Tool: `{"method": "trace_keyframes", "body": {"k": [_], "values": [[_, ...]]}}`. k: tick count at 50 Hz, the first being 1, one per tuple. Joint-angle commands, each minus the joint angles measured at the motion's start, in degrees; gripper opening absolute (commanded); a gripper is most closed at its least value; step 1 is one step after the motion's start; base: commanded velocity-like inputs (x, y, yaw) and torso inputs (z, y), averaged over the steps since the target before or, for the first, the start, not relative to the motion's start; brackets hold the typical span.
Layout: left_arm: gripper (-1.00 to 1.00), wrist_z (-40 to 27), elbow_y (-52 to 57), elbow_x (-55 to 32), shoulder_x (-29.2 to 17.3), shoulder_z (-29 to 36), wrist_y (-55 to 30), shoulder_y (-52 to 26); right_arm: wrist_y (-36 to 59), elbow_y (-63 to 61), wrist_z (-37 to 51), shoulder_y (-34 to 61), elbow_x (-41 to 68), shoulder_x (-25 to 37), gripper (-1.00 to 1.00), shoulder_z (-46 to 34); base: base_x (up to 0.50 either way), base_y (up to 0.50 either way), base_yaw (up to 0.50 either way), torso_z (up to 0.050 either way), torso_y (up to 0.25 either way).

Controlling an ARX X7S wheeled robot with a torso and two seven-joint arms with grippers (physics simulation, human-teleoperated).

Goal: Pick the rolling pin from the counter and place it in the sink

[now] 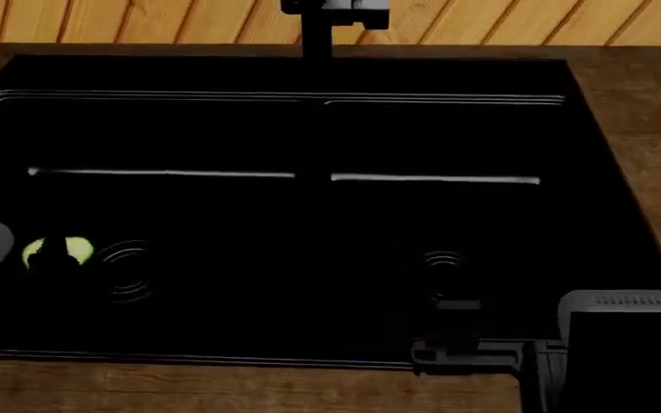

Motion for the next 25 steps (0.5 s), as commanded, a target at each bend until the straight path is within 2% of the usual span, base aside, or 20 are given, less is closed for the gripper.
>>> {"method": "trace_keyframes", "body": {"k": [1,8,14,25], "values": [[1.00,0.6,1.0,0.7,0.9,-1.3,-1.0,0.0,-0.7,0.3,-0.9,-0.7,-0.5,-1.2,1.00,1.6,0.50,0.23,0.00,0.000,0.000],[1.00,0.3,1.2,0.5,0.8,-1.5,-0.5,0.6,0.1,-0.2,-0.4,-0.8,-0.3,-1.1,1.00,1.5,0.48,0.22,0.00,0.000,0.000],[1.00,0.1,1.2,0.3,0.8,-1.5,-0.5,0.6,-0.2,-0.1,-0.4,-0.9,0.4,-1.3,1.00,1.8,0.00,0.00,0.00,0.000,0.002],[1.00,-0.2,1.6,-0.3,0.7,-1.6,-0.7,0.5,-0.7,-0.5,-0.1,-1.5,0.9,-1.1,1.00,2.3,0.24,0.44,0.00,0.000,0.000]]}}
